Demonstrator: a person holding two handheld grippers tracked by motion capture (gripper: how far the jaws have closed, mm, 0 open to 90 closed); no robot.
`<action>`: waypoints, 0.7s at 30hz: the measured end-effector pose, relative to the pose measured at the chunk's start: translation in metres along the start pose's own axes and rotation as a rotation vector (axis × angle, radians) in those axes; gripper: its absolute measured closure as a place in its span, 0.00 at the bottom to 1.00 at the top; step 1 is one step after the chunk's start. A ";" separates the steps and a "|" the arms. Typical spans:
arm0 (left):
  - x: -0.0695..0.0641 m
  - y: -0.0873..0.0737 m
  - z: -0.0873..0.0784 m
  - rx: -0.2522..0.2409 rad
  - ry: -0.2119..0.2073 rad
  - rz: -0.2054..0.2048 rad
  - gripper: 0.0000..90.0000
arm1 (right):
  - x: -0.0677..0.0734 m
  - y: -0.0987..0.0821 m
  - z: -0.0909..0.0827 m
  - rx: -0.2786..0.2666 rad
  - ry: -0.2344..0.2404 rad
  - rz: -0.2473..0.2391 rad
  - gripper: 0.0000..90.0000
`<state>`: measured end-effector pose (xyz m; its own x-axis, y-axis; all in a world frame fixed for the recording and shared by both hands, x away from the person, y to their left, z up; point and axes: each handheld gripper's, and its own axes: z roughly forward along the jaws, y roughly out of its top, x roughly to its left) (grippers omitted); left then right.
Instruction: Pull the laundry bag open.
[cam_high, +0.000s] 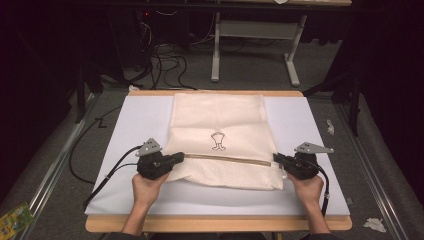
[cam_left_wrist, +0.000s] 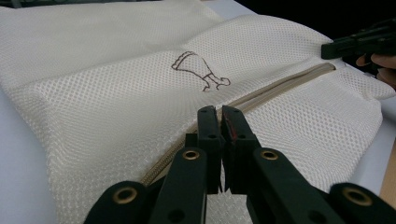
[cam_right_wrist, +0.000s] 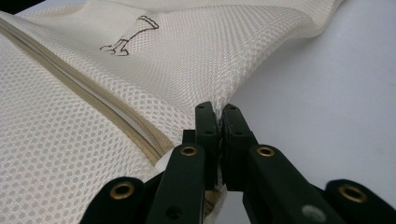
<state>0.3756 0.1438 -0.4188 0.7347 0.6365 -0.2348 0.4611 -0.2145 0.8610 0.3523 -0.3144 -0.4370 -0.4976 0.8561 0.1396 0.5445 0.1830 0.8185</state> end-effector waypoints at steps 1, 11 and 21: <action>0.000 0.000 0.000 -0.003 0.002 0.000 0.97 | 0.000 0.001 0.000 -0.002 -0.002 -0.004 0.98; 0.005 -0.005 -0.007 -0.002 0.025 0.004 0.97 | -0.001 0.001 -0.001 0.000 -0.014 -0.004 0.98; 0.007 -0.006 -0.007 -0.002 0.030 -0.007 0.97 | -0.002 0.002 -0.001 -0.003 -0.018 -0.008 0.98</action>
<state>0.3742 0.1547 -0.4221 0.7161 0.6601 -0.2267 0.4648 -0.2087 0.8605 0.3537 -0.3159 -0.4348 -0.4900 0.8630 0.1231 0.5384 0.1885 0.8213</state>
